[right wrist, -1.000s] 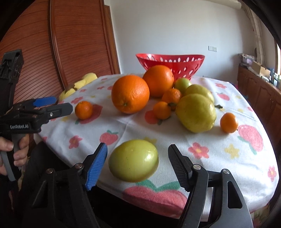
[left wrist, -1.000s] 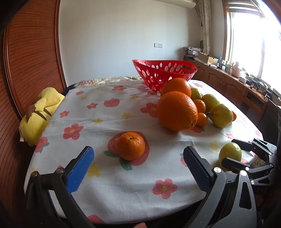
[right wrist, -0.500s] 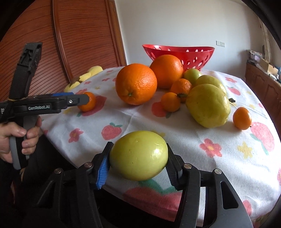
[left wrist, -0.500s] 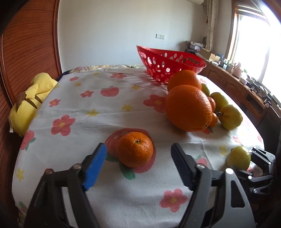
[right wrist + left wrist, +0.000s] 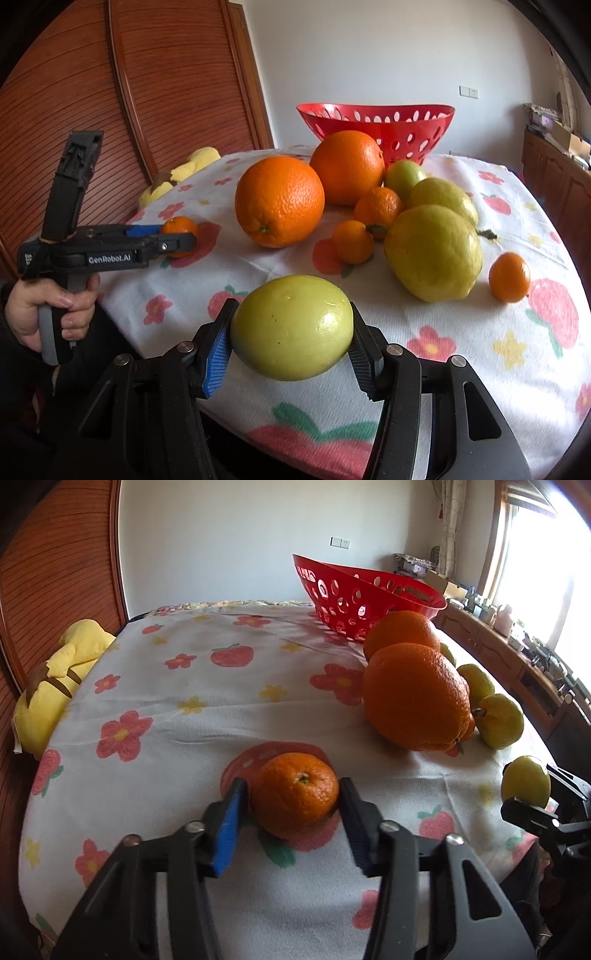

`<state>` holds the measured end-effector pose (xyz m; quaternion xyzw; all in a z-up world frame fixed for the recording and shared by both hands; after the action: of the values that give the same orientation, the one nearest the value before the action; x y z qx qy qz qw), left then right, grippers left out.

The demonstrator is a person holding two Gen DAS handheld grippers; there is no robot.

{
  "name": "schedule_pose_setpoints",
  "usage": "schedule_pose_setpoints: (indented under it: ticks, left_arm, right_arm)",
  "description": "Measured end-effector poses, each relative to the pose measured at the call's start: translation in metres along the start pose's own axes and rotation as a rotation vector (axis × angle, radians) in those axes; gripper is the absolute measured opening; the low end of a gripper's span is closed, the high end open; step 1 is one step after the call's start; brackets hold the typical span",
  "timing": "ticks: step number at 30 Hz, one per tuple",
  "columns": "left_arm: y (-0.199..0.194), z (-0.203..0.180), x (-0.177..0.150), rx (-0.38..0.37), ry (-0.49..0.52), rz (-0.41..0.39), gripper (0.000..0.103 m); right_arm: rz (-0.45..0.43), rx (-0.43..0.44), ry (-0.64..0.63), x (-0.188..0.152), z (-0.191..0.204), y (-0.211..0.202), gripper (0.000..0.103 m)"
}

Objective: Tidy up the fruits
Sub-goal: 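Grasp the round green-yellow fruit with the right tool while the left tool grasps a tangerine, then carry both fruits over the red basket and open both tools to drop them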

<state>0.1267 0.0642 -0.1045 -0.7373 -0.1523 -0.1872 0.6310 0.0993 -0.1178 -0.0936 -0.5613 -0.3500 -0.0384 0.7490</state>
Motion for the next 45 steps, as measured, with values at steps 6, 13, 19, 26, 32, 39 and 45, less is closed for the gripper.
schedule_pose_setpoints:
  ticks: [6, 13, 19, 26, 32, 39, 45]
  left_arm:
    - [-0.008, -0.008, 0.008, -0.015, 0.018, -0.031, 0.043]
    - [-0.036, -0.023, 0.038, -0.037, 0.069, -0.106, 0.043]
    - [-0.046, -0.032, 0.075, -0.022, 0.117, -0.151, 0.043]
    - [-0.044, -0.045, 0.114, -0.023, 0.168, -0.177, 0.043]
    - [-0.038, -0.057, 0.144, -0.026, 0.202, -0.195, 0.043]
    - [-0.034, -0.066, 0.171, -0.022, 0.221, -0.199, 0.043]
    - [-0.022, -0.068, 0.184, -0.023, 0.215, -0.177, 0.043]
  right_arm:
    - [-0.016, 0.001, -0.005, 0.014, -0.010, -0.008, 0.057]
    - [-0.061, -0.035, -0.025, 0.043, -0.030, -0.028, 0.057]
    - [-0.103, -0.093, -0.069, 0.082, -0.048, -0.044, 0.057]
    - [-0.110, -0.136, -0.104, 0.130, -0.069, -0.046, 0.057]
    - [-0.085, -0.144, -0.123, 0.162, -0.081, -0.031, 0.057]
    - [-0.030, -0.142, -0.146, 0.190, -0.088, -0.002, 0.057]
    - [0.014, -0.134, -0.141, 0.208, -0.095, 0.022, 0.057]
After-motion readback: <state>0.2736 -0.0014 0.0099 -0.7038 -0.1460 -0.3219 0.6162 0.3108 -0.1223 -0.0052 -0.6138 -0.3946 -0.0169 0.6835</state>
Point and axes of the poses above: each gripper's, at about its wrist camera, not at the fingertips, and y roughly the way its jaws point, z to its left, x to its top, the point moved 2 cm from there along y, roughly the way its jaws point, and after that the axes turned 15 degrees about z, right-handed, at the moved point
